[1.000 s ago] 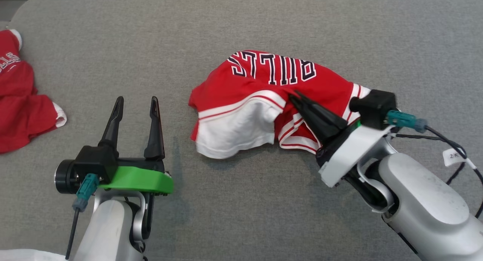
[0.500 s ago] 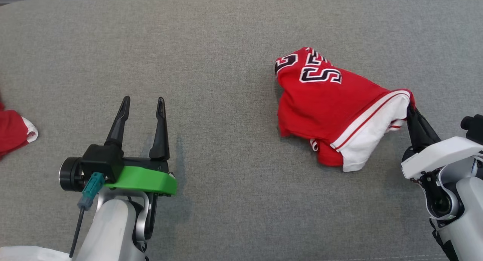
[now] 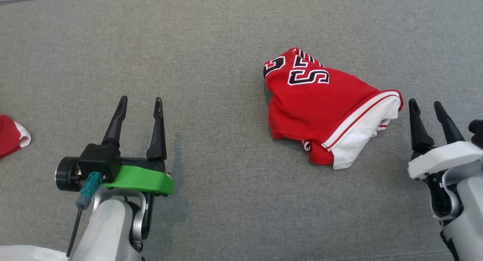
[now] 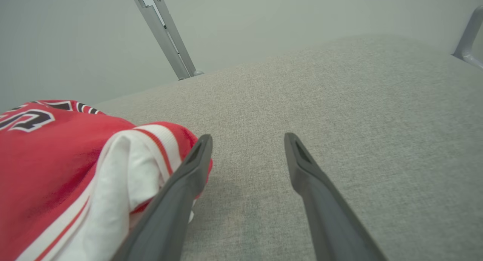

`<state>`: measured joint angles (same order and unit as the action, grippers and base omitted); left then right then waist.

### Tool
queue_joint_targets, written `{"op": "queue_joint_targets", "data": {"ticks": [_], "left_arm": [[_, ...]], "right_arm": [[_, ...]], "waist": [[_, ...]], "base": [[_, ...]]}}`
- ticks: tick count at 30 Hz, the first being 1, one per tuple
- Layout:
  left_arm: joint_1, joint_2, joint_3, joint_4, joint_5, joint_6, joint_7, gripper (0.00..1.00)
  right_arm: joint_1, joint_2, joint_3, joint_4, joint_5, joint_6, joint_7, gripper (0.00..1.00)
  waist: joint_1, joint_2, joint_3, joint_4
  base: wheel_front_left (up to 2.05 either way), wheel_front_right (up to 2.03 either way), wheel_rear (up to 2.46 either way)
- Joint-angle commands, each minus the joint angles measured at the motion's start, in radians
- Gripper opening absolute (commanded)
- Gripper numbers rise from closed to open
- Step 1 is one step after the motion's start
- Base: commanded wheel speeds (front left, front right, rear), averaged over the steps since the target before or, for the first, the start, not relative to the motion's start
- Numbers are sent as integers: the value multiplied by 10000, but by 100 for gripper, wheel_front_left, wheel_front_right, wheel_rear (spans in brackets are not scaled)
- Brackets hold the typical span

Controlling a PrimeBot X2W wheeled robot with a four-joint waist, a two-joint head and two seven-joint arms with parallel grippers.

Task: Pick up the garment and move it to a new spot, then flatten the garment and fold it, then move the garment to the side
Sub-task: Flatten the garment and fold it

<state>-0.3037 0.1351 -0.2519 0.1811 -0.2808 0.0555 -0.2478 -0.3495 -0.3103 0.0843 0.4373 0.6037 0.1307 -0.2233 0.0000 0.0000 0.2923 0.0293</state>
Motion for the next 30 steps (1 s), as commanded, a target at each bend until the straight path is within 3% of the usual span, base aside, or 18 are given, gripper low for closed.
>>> {"op": "queue_joint_targets", "data": {"ticks": [1, 5, 9, 18, 30], "left_arm": [[35, 57, 29, 13, -70, 76, -7, 100], [185, 65, 33, 20, -102, 107, -19, 100], [386, 146, 61, -16, -155, 186, -22, 100], [831, 271, 3, -62, -234, 235, 73, 100], [1396, 410, -51, -313, -364, 397, 304, 100]], "right_arm": [[214, -50, -353, 58, -561, 0, -231, 100], [383, 191, -1189, -395, -1836, 0, -419, 100], [690, 738, -1508, -1805, -3040, 0, -440, 100], [1533, 1502, -827, -3263, -3614, 0, -220, 100], [2543, 1996, -625, -3843, -3704, 0, 278, 100]], "waist": [[0, 0, -168, -113], [0, 0, -414, -239], [0, 0, -715, -380], [0, 0, -1281, -525], [0, 0, -1647, -568]], "base": [[0, 0, 0], [0, 0, 0], [0, 0, 0], [0, 0, 0], [0, 0, 0]]}}
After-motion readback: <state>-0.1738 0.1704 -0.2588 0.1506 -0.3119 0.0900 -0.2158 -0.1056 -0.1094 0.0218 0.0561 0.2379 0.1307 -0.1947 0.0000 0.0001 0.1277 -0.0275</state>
